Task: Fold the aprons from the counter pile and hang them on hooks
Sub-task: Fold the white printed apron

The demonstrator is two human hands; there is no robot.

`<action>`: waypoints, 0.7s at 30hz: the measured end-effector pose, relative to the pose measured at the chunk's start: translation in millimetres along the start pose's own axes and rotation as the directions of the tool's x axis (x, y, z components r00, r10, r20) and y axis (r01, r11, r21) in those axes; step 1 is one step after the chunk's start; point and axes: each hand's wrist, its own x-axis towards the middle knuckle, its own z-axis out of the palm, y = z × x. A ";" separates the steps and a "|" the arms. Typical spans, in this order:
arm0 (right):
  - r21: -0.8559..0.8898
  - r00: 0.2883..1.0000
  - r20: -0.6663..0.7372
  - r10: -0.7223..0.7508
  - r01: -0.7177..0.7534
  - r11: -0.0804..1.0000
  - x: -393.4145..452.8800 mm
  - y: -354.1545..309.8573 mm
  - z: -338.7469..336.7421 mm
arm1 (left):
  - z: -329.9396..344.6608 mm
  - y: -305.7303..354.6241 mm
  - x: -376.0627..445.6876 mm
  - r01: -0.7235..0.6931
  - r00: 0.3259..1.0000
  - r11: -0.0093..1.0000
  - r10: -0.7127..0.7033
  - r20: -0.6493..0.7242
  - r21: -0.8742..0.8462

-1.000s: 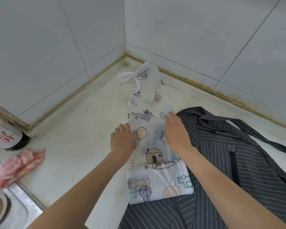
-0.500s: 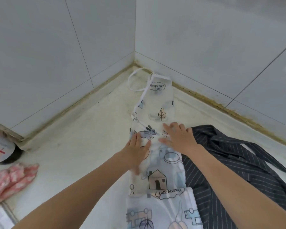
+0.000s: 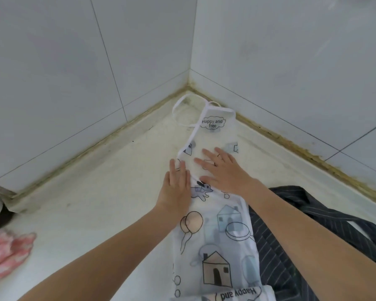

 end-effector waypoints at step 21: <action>0.476 0.997 0.071 0.020 -0.051 0.878 -88.5 -45.6 -55.0 | -0.3 -18.8 -16.8 -0.019 1.000 0.978 0.017 -0.012 -0.206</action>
